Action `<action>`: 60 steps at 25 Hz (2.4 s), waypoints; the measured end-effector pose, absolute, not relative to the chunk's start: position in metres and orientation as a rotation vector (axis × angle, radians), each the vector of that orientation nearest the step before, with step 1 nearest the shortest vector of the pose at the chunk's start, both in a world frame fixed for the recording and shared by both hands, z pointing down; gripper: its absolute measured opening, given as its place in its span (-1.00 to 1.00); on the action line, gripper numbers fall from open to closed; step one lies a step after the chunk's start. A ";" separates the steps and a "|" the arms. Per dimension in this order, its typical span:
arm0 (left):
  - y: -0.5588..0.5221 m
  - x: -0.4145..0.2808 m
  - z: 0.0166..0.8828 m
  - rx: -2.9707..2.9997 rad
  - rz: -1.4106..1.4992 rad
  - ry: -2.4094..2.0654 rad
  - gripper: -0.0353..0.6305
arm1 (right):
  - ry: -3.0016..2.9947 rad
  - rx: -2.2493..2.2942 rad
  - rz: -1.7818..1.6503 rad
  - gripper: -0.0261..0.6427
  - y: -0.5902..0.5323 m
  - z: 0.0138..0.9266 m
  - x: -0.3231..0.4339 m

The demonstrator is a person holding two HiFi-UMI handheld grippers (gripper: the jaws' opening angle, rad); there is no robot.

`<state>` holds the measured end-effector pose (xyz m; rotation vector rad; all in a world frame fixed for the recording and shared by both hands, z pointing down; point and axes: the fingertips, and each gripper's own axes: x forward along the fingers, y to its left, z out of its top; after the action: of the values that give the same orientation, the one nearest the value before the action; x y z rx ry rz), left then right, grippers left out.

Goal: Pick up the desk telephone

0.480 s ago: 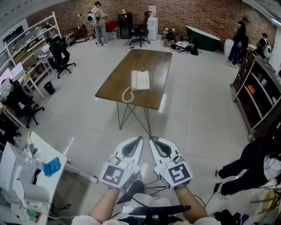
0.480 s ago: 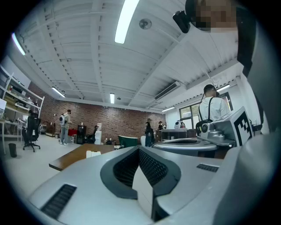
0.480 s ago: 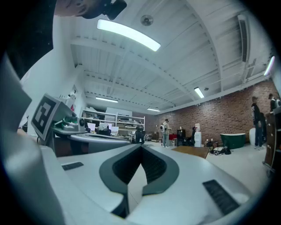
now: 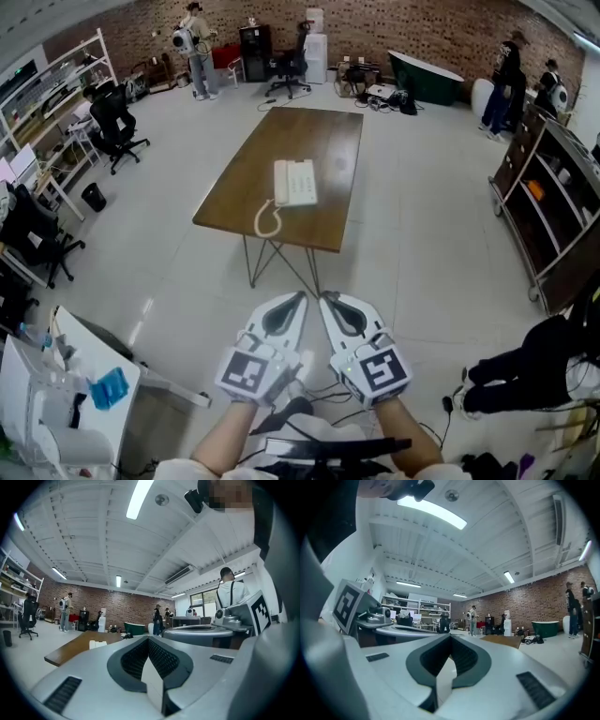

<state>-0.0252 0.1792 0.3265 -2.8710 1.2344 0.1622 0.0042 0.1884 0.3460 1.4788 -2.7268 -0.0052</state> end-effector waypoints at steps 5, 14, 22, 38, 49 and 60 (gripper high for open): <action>0.141 -0.028 0.328 -2.889 0.157 1.232 -0.89 | -2.710 1.479 0.009 -0.92 0.153 0.349 0.000; 0.094 -0.044 0.330 -2.916 0.175 1.221 -0.89 | -2.671 1.482 0.001 -0.92 0.106 0.349 -0.019; 0.062 -0.058 0.328 -2.954 0.203 1.209 -0.89 | -2.628 1.505 -0.012 -0.92 0.077 0.350 -0.033; 0.038 -0.069 0.331 -2.976 0.207 1.153 -0.89 | -2.603 1.566 0.035 -0.92 0.054 0.351 -0.040; 0.017 -0.067 0.336 -2.979 0.175 1.160 -0.89 | -2.626 1.576 0.057 -0.92 0.032 0.354 -0.039; -0.039 -0.061 0.341 -2.983 0.120 1.208 -0.89 | -2.646 1.557 0.044 -0.92 -0.025 0.358 -0.032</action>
<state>-0.0609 -0.0394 0.3407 -2.9830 1.2081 0.1198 -0.0317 -0.0253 0.3583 1.5565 -2.6457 0.0439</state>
